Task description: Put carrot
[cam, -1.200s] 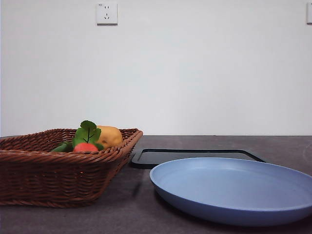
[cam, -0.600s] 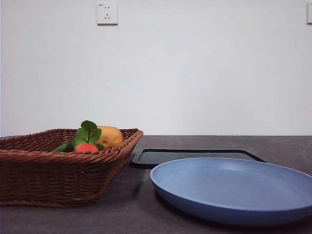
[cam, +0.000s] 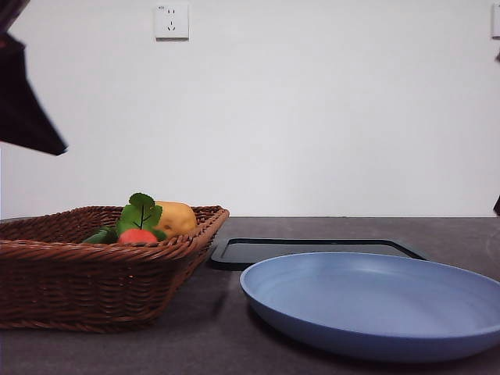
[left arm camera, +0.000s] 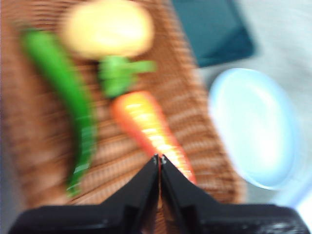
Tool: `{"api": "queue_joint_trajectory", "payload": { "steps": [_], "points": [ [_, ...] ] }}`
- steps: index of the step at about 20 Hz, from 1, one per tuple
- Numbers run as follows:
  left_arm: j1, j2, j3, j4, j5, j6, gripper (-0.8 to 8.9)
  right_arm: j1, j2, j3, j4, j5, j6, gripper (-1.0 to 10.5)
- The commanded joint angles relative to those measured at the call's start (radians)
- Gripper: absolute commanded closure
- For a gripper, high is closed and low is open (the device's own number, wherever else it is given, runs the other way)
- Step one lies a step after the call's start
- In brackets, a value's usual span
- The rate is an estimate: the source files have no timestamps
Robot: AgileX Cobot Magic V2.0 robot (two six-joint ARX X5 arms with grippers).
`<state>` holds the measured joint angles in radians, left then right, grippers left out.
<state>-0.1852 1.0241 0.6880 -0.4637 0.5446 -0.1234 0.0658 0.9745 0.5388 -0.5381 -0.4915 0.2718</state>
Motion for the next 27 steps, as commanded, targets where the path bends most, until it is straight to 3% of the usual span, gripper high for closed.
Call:
{"api": "queue_joint_trajectory", "payload": {
  "steps": [1, 5, 11, 18, 21, 23, 27],
  "points": [
    [-0.028, 0.007, 0.013, 0.054, 0.007, 0.011, 6.00, 0.002, 0.056, 0.015, 0.011, -0.003, -0.016, 7.3],
    [-0.060, 0.007, 0.013, 0.090, 0.006, -0.032, 5.80, 0.013, 0.152, 0.015, 0.048, 0.001, -0.015, 7.3],
    [-0.084, 0.007, 0.013, 0.092, 0.006, -0.034, 5.81, 0.055, 0.305, 0.015, 0.148, 0.000, 0.010, 7.3],
    [-0.084, 0.007, 0.013, 0.089, 0.006, -0.034, 5.80, 0.055, 0.365, 0.015, 0.173, -0.001, 0.016, 9.4],
    [-0.100, 0.007, 0.013, 0.089, 0.007, -0.034, 4.52, 0.055, 0.359, 0.015, 0.166, -0.008, 0.021, 9.4],
    [-0.122, 0.007, 0.013, 0.089, 0.003, -0.035, 4.50, 0.055, 0.336, 0.015, 0.146, -0.008, 0.027, 9.4],
    [-0.224, 0.007, 0.013, 0.089, -0.225, -0.123, 4.52, 0.054, 0.240, 0.015, 0.094, -0.004, 0.027, 9.4]
  ]
}}
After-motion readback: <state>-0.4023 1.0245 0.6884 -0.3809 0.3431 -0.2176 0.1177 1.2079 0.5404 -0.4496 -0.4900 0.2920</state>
